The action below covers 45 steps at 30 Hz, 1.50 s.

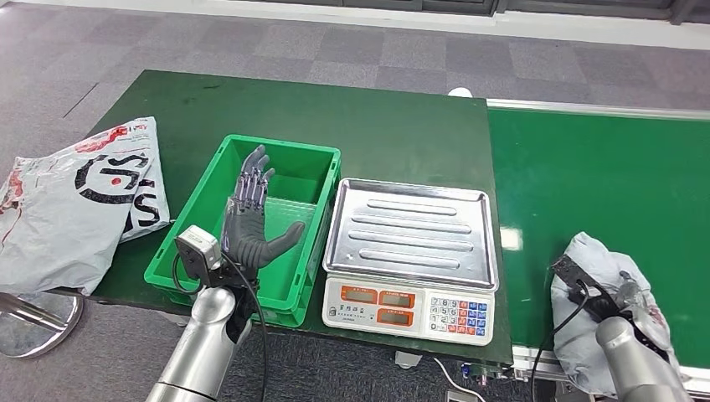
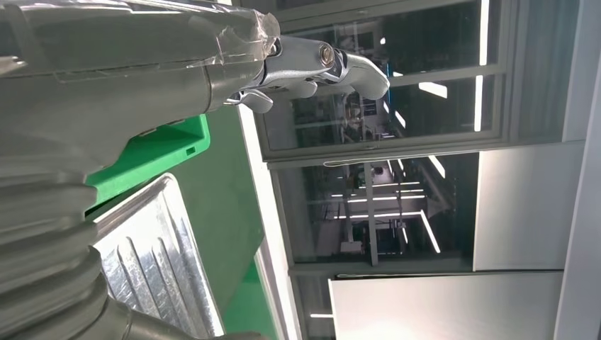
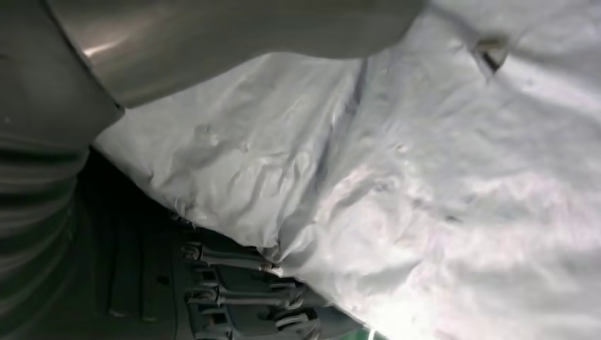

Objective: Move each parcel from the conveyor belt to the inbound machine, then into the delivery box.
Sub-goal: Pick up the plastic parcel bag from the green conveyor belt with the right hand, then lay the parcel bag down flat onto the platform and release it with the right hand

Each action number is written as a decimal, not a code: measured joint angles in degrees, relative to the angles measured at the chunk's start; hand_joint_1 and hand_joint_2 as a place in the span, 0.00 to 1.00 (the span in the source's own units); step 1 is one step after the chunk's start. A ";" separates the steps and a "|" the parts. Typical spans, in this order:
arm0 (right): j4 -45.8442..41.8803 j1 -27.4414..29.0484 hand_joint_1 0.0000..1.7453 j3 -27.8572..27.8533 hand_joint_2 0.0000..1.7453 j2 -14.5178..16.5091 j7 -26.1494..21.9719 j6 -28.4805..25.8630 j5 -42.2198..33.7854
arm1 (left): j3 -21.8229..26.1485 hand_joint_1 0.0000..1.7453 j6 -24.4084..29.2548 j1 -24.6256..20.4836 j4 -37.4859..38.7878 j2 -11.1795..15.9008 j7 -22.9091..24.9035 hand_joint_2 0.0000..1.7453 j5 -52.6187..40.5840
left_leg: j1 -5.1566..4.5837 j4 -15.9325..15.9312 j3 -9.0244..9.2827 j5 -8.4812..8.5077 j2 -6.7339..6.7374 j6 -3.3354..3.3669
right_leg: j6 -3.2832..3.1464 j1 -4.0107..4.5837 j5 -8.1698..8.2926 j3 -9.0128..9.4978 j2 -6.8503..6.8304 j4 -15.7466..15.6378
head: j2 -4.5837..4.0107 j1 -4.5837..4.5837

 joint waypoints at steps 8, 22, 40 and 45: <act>5.34 -4.61 1.00 0.01 1.00 -0.38 -1.51 5.58 2.07 | 0.01 0.00 1.21 -0.01 0.07 0.48 0.00 1.00 0.24 | 0.01 0.02 0.10 0.00 0.03 0.01 | 0.01 0.01 0.01 0.16 0.03 -0.01 | 0.01 0.01; 10.90 -12.60 1.00 1.92 1.00 0.99 -8.90 5.18 -0.46 | 6.56 0.00 0.45 -2.31 4.86 2.25 0.02 1.00 1.60 | 0.04 0.00 0.05 0.19 0.20 -0.03 | -0.04 0.04 0.25 -0.01 0.28 0.05 | 0.00 0.01; -23.47 0.45 1.00 -0.20 1.00 9.08 -38.64 -26.61 -21.58 | 10.09 0.00 0.67 -2.53 7.24 1.15 0.01 1.00 0.90 | 0.06 0.00 -0.24 0.19 -0.34 -0.03 | -0.05 0.06 0.07 -0.16 -0.33 0.03 | 0.00 0.00; -45.95 10.98 1.00 -1.74 1.00 12.96 -48.14 -32.92 -25.56 | 8.03 0.00 3.80 -2.76 8.46 0.84 0.02 1.00 0.06 | 0.05 -0.02 -0.30 0.10 -0.30 -0.05 | -0.05 0.05 -0.01 -0.24 -0.25 0.03 | 0.00 0.01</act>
